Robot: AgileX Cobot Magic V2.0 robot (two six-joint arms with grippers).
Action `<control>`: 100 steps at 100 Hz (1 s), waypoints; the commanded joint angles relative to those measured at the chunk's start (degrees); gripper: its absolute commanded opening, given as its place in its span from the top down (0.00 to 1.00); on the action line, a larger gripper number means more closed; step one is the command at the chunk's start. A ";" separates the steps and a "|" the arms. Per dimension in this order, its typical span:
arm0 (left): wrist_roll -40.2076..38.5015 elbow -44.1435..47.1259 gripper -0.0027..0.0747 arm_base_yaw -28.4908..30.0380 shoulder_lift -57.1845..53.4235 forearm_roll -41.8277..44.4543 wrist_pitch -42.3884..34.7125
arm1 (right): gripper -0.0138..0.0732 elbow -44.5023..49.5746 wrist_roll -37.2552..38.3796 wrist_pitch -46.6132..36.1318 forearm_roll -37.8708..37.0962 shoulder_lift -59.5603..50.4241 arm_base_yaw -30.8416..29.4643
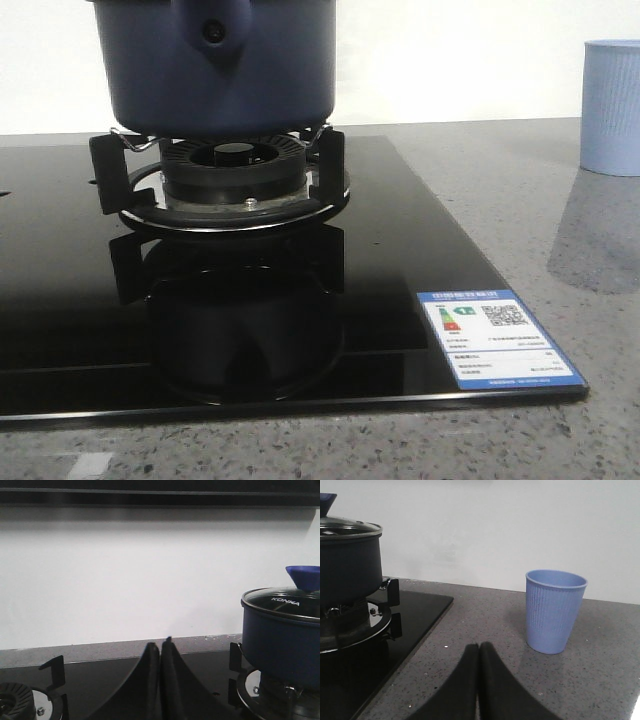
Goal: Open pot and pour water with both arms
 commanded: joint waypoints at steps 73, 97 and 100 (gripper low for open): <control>-0.36 -1.45 0.99 0.02 0.63 -0.36 -3.19 | 0.91 -1.43 -0.50 0.64 0.76 0.63 -0.01; -27.95 4.13 0.99 1.78 0.63 27.36 -6.46 | 0.91 -1.43 -0.50 0.64 0.76 0.63 -0.01; -28.59 5.46 0.99 2.18 0.63 27.85 -6.88 | 0.91 -1.43 -0.50 0.64 0.76 0.63 -0.01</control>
